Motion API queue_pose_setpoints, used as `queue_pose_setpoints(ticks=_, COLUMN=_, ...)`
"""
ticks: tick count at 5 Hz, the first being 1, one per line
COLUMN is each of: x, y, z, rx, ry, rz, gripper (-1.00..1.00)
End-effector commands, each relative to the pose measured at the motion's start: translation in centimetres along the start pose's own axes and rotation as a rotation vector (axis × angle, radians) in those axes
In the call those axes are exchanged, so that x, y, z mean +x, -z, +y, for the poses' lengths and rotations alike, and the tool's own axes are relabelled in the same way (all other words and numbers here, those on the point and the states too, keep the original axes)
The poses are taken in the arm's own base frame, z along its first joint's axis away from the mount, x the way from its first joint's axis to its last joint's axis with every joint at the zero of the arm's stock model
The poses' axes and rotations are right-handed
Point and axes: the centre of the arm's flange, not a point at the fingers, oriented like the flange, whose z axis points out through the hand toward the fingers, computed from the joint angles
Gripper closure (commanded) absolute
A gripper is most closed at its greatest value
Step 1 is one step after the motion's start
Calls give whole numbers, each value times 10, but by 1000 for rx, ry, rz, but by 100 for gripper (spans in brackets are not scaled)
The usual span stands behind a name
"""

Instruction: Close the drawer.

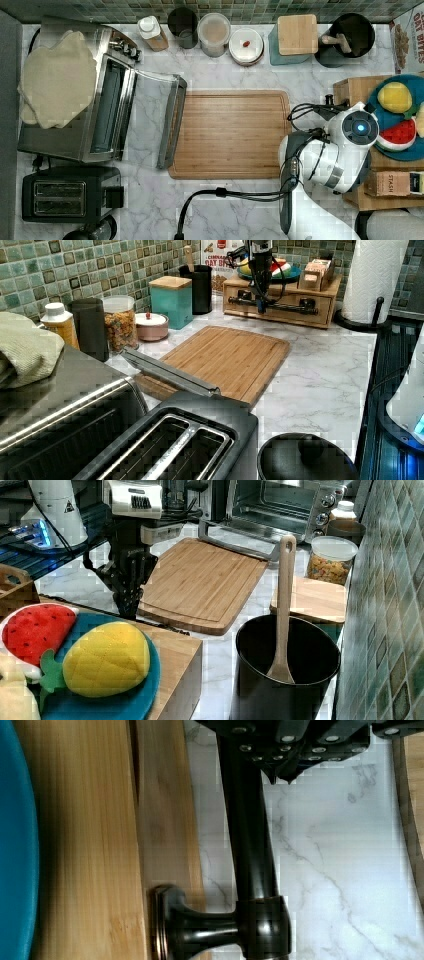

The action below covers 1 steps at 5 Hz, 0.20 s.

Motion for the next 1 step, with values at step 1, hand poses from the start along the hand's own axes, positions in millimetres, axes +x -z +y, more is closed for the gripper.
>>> queue_pose_setpoints(ticks=1, x=-35, y=64, z=140, rx=-134, ry=-223, rz=130, gripper=100)
